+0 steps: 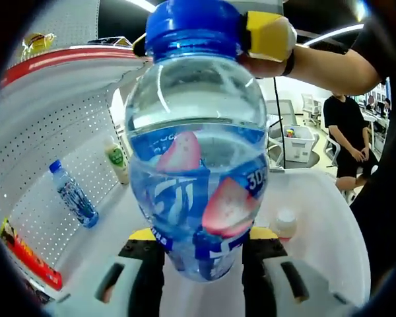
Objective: Place the items from the shopping basket onto the snack and drink counter
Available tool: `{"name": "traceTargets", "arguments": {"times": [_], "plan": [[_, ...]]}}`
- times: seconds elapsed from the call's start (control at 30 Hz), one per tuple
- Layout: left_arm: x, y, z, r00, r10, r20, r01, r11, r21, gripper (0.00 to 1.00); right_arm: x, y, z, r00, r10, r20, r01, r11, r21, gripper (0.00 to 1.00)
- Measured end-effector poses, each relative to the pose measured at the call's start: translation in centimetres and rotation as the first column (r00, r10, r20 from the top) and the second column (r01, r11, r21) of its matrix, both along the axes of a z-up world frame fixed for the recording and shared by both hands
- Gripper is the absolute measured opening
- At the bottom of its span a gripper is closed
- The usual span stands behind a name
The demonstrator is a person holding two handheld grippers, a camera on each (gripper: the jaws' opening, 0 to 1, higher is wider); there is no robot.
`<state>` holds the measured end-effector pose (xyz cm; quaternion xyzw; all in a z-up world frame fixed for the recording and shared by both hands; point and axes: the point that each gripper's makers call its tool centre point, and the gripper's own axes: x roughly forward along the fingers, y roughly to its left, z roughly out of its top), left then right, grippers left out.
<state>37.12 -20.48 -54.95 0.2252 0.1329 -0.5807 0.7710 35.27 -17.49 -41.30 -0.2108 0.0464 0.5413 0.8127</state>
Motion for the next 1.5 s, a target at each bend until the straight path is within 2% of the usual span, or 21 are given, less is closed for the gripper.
{"name": "traceTargets", "arguments": {"times": [0.27,0.57,0.63,0.8,1.07,1.5], "plan": [[1.8,-0.1,1.1,1.0,0.014,0.023,-0.013,1.0,-0.014,0.46,1.7,-0.7,1.0,1.0,-0.013,0.002,0.013,0.999,0.029,0.22],[4.5,-0.3,2.7,0.999,0.018,0.05,-0.017,1.0,-0.017,0.46,3.8,-0.4,2.7,0.999,-0.008,0.042,0.007,1.0,0.023,0.22],[5.0,-0.2,2.8,0.998,0.022,0.056,-0.021,1.0,-0.012,0.46,4.9,-0.6,2.5,0.999,-0.011,0.043,0.01,1.0,0.024,0.22],[6.3,-0.1,2.8,0.997,0.027,0.073,-0.027,1.0,0.003,0.46,5.9,-0.9,2.4,0.999,-0.03,0.043,0.029,0.999,0.033,0.22],[8.5,-0.7,3.5,0.995,0.03,0.097,-0.029,0.999,-0.015,0.46,7.5,-0.6,3.2,0.997,-0.044,0.063,0.042,0.999,0.03,0.22],[10.5,-1.3,2.1,0.996,0.026,0.084,-0.026,1.0,0.0,0.46,9.7,-1.3,1.8,0.996,-0.06,0.061,0.059,0.998,0.015,0.22]]}}
